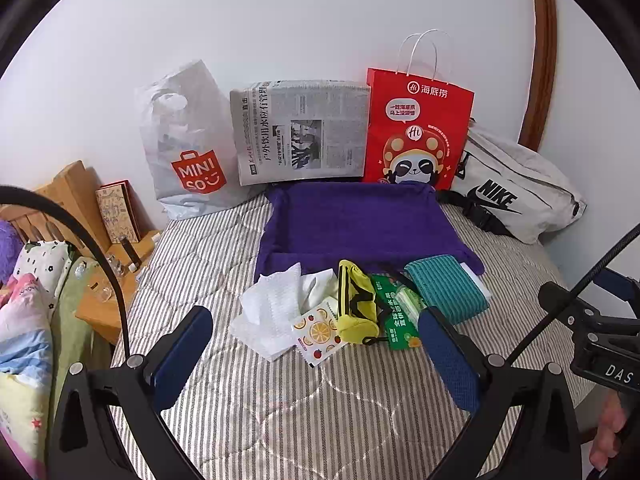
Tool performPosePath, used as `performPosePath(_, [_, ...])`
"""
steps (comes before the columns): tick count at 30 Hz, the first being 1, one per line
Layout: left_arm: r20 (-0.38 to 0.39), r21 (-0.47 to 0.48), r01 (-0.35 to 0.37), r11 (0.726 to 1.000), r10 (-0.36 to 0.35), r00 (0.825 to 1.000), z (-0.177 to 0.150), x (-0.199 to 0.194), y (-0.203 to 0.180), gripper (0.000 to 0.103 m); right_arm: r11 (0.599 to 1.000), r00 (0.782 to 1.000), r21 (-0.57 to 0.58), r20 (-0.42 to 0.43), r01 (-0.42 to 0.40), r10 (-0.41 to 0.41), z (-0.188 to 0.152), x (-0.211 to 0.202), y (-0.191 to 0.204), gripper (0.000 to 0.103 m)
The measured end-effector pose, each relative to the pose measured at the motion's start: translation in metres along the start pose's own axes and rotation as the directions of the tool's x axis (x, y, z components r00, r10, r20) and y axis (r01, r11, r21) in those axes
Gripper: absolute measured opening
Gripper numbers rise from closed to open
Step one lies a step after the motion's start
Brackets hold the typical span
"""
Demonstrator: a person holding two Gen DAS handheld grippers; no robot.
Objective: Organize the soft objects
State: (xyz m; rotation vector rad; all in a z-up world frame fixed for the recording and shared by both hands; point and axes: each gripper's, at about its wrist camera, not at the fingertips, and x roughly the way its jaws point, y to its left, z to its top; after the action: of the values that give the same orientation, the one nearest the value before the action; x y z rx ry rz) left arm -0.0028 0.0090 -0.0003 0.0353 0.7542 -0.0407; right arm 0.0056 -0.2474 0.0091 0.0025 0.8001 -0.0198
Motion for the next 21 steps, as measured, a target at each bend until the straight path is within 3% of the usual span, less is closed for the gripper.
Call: performPosePath(21, [0.002,-0.001,-0.004,1.0,0.004,1.0,-0.0019,0.001,0.0019,0.103,1.0,1.0,-0.009,0.005,0.01,-0.01,-0.0007,-0.0043,0.0016,0.103])
